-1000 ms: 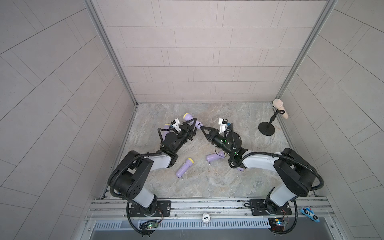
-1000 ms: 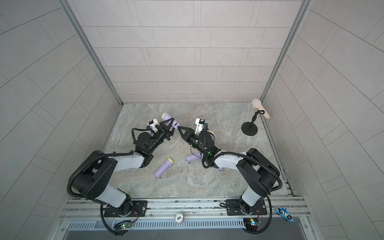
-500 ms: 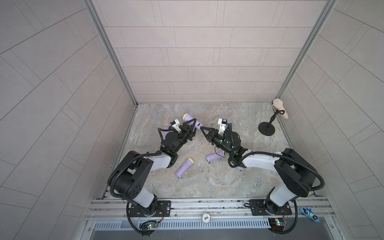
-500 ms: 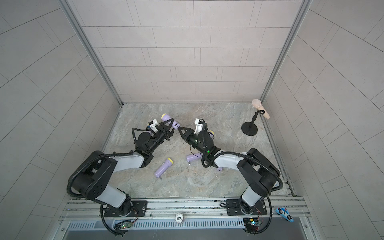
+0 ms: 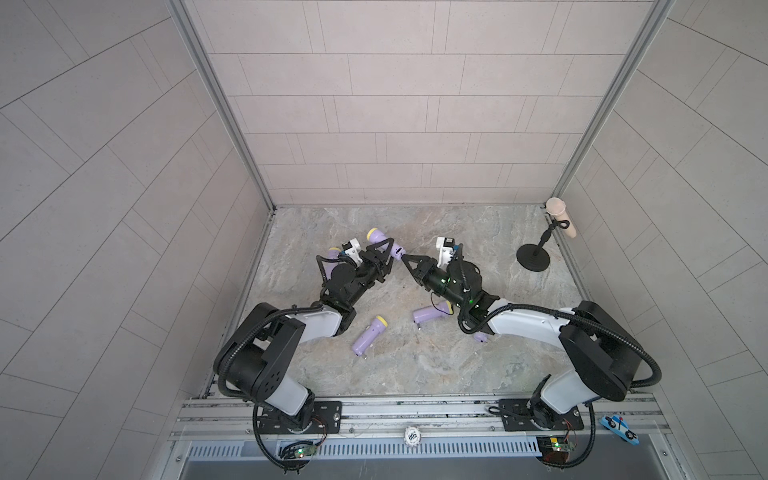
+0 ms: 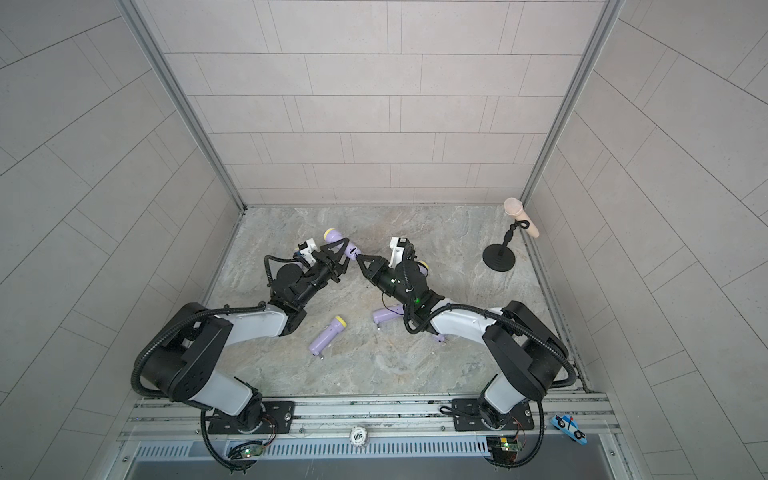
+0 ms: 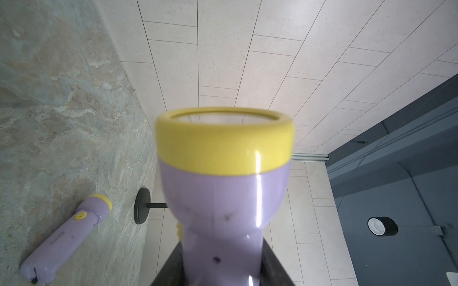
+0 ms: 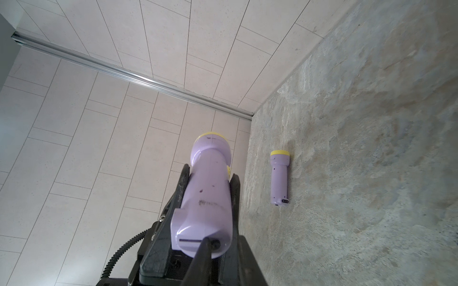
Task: Close the plug at the bottom of the flashlight
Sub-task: Close the plug of the flashlight.
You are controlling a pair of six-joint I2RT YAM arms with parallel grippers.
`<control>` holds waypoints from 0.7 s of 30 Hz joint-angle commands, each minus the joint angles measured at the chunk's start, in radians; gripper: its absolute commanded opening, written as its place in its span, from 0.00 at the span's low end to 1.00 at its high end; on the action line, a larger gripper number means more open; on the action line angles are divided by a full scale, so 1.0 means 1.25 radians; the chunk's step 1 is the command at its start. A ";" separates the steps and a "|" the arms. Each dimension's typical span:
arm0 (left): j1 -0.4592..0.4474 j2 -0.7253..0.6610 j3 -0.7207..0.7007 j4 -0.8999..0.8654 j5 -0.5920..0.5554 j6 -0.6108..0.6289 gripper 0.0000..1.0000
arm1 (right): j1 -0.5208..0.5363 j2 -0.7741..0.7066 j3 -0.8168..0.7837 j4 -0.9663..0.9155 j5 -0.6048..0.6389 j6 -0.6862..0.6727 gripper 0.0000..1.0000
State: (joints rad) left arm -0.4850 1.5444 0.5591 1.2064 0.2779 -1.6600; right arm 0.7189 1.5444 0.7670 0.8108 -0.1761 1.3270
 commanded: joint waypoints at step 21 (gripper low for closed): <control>0.061 -0.046 0.036 -0.234 0.196 0.121 0.00 | 0.003 -0.498 0.065 -0.675 0.169 -0.357 0.68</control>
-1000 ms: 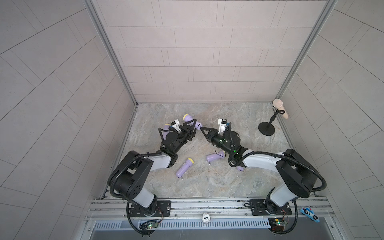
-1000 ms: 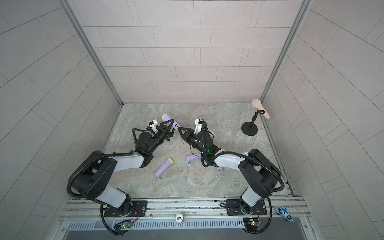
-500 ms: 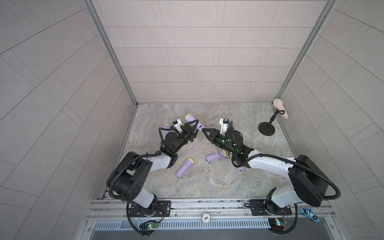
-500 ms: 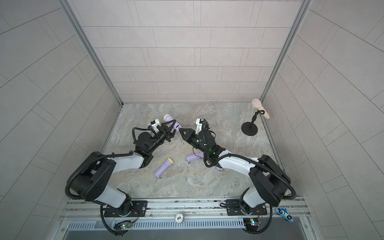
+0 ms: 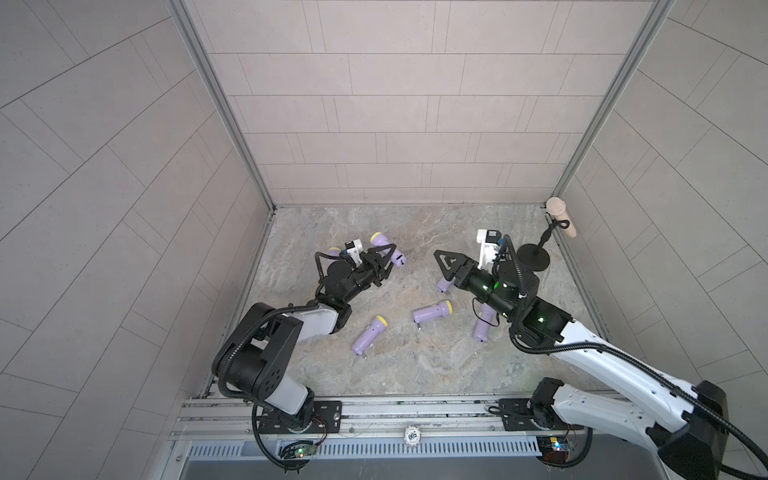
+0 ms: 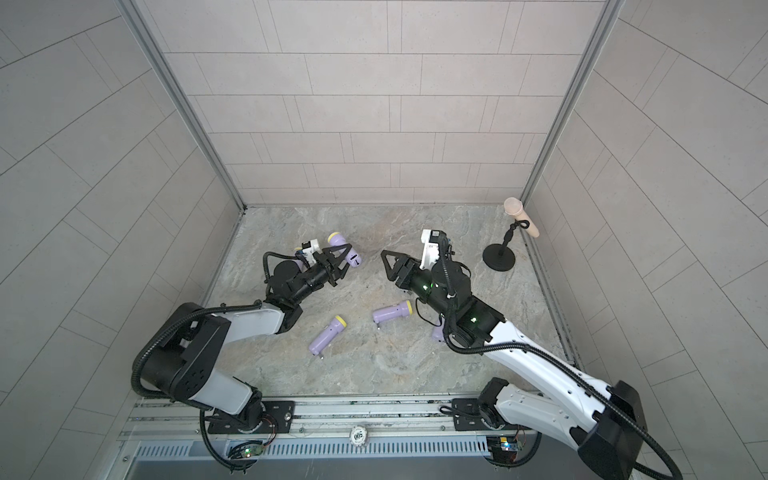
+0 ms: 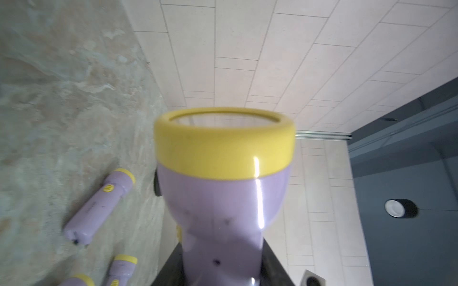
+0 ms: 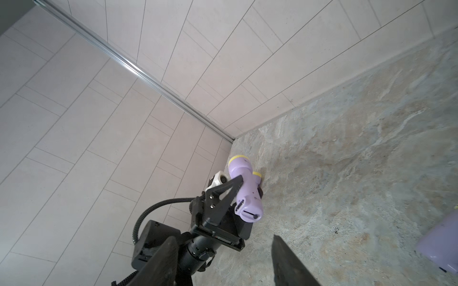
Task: Close the plug at the bottom of the flashlight
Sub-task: Close the plug of the flashlight, then place the flashlight at the center of the board.
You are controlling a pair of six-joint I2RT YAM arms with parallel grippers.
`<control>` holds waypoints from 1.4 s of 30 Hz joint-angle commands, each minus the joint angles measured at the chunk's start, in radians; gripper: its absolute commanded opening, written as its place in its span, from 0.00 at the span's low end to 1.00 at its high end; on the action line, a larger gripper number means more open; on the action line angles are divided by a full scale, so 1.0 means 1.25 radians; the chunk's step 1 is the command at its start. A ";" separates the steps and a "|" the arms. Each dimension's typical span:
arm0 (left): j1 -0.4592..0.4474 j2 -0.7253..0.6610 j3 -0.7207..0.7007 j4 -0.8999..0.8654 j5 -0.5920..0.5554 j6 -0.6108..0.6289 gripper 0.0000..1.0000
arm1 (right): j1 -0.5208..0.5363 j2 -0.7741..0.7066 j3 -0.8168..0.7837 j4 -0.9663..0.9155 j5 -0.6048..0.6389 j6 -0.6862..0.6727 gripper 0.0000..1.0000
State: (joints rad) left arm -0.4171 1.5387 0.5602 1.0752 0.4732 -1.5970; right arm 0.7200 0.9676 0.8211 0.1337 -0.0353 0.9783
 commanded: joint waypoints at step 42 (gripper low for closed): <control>0.116 0.324 0.756 -1.519 -0.371 0.953 0.00 | 0.009 -0.196 0.013 -0.387 0.058 -0.278 1.00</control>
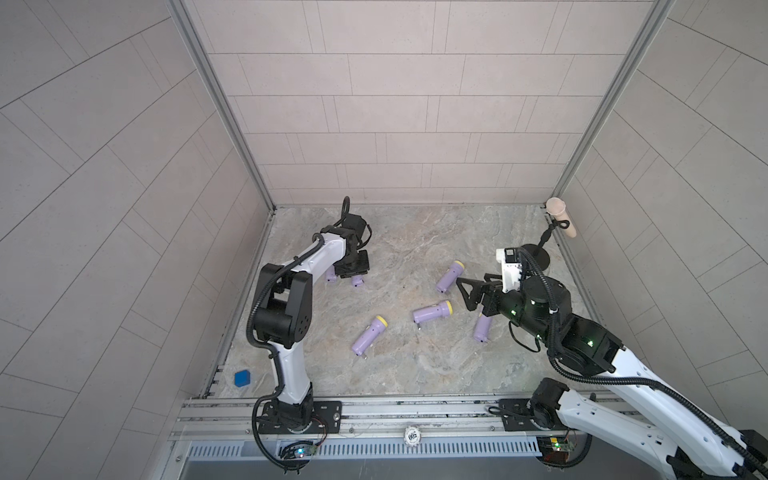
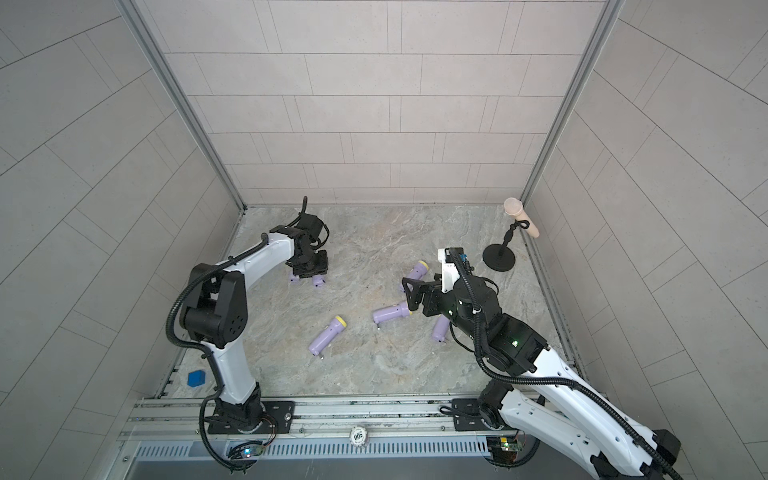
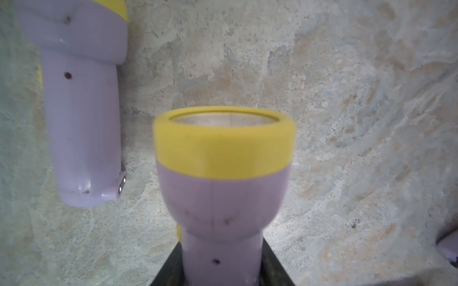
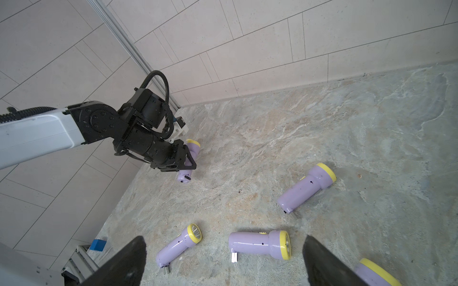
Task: Close the plug at the bottom of the flashlight
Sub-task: Place the flashlight at the center of the board.
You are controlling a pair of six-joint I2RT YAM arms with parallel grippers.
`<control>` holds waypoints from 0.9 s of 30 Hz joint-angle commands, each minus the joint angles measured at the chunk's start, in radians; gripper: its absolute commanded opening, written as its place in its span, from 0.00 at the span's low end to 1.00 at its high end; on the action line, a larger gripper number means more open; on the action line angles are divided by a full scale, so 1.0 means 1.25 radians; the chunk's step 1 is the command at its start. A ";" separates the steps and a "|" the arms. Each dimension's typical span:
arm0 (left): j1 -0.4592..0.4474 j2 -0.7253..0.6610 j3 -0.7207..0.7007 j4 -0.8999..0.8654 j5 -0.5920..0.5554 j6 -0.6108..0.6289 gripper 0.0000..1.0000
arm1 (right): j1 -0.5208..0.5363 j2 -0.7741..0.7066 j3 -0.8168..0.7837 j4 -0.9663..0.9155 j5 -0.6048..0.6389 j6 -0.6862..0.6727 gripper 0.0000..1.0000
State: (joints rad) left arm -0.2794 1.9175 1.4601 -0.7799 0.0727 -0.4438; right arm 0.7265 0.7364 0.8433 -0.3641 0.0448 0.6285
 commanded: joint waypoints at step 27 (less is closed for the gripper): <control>0.008 0.177 0.145 -0.026 -0.110 0.067 0.00 | 0.013 -0.011 -0.027 0.036 -0.023 0.023 1.00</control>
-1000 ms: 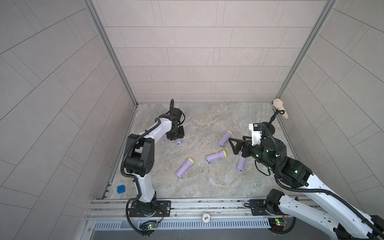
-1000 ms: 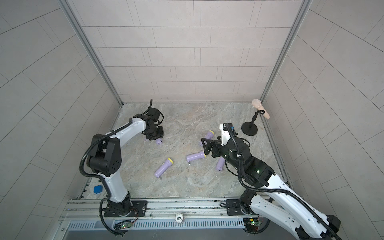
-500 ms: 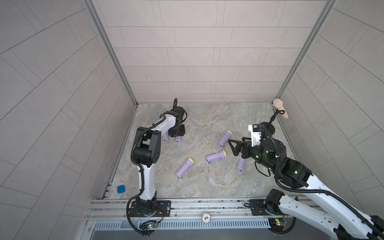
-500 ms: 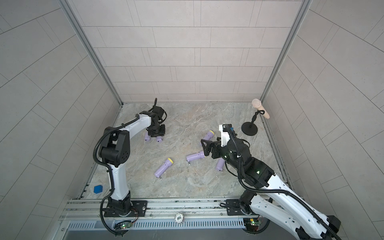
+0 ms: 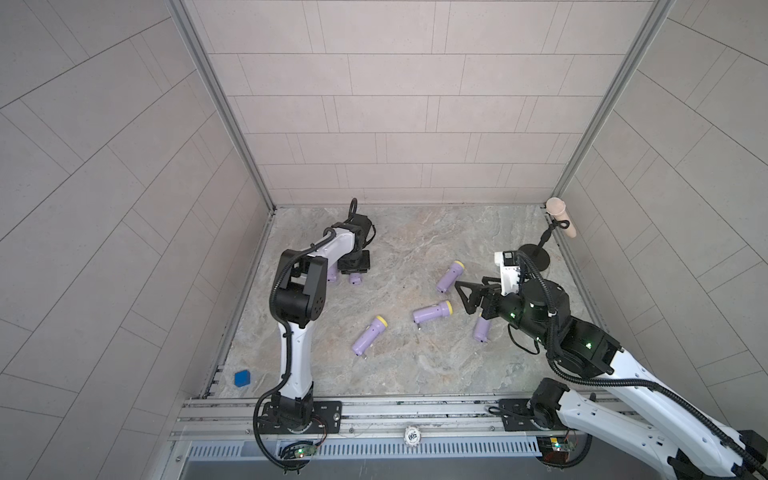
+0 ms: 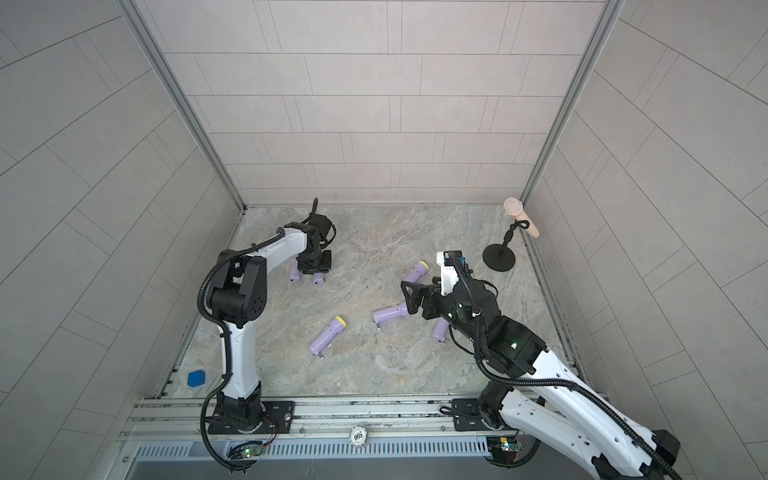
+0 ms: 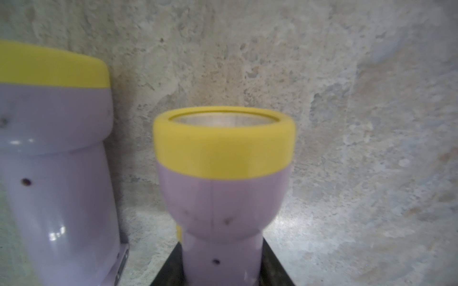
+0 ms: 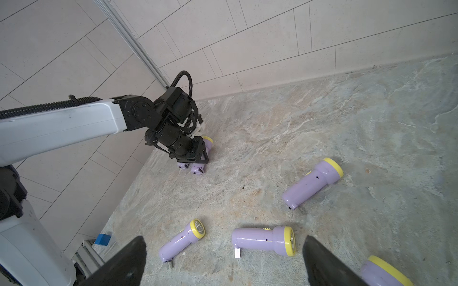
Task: Close the plug at the bottom of the flashlight
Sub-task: Place the flashlight at the center of the board.
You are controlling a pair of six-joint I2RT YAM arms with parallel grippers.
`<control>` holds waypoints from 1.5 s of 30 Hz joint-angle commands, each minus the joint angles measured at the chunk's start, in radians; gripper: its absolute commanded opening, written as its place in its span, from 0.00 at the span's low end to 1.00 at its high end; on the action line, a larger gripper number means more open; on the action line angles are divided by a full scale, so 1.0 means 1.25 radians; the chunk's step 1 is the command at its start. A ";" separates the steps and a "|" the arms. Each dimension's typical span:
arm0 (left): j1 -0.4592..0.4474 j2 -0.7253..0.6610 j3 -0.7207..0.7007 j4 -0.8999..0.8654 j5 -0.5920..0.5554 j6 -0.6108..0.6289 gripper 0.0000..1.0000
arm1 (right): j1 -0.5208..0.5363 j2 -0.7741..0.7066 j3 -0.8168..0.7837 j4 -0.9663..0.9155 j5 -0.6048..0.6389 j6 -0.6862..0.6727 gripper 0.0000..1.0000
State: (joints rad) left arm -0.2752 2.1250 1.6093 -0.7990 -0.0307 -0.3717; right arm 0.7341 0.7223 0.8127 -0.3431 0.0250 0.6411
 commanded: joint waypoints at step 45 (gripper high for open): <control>0.003 0.055 0.080 -0.036 -0.080 0.037 0.61 | 0.020 0.018 -0.020 0.036 -0.005 0.023 1.00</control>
State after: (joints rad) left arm -0.2752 2.1895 1.6825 -0.8101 -0.1028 -0.3317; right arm 0.7528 0.7517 0.7929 -0.3099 0.0113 0.6624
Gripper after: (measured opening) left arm 0.601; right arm 0.995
